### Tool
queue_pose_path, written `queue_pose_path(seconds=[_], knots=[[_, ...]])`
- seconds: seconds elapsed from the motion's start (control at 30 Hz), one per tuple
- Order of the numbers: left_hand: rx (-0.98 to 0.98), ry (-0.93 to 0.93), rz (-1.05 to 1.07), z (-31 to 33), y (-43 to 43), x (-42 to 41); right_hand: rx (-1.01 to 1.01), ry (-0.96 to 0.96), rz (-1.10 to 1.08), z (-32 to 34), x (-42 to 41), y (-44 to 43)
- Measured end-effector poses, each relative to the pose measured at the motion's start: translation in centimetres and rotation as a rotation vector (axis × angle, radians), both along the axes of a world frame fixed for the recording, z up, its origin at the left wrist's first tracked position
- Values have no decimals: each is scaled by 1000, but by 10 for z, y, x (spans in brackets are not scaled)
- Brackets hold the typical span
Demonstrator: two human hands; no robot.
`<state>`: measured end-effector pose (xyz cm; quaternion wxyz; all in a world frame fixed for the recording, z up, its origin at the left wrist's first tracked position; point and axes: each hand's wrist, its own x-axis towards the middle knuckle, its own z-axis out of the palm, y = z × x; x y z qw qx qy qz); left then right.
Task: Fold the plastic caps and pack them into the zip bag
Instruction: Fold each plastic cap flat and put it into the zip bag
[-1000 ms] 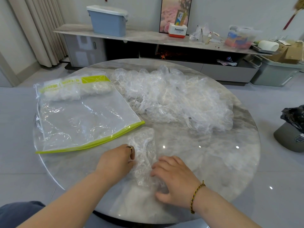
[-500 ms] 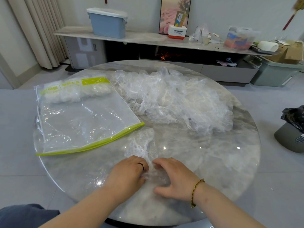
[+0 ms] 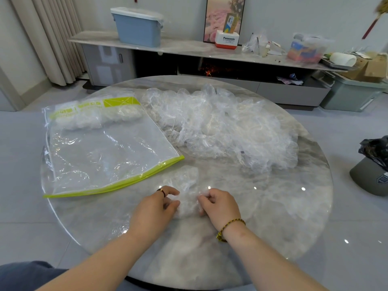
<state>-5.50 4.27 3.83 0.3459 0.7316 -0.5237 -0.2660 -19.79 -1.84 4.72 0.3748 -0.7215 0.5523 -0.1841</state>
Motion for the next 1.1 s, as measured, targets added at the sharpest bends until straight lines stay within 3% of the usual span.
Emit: queue_pose_path(seconds=[0.13,0.37,0.47,0.53,0.6,0.7,0.8,0.93,1.1], knots=[[19,-69,34,-2,-2,4,-16,150,-10,2,10,-3],[61,-265,7,1,-4,4,-224,408,92,7,12,3],[54,-248,12,3,-5,5,-251,377,29,4,7,1],[27,-304,13,5,-3,5,-488,244,-4,-5,4,-2],[-113,-361,1,1,-3,8,-714,66,53,-11,0,-4],[-407,-443,-126,0,-3,13,-814,-25,269,-9,-7,-2],[-447,-500,-297,5,1,14,-810,17,457,-10,-12,1],[-313,-569,-478,1,5,12,-717,204,546,-20,-15,-1],[-169,-601,-455,-2,3,11,-476,311,549,-16,-11,-1]])
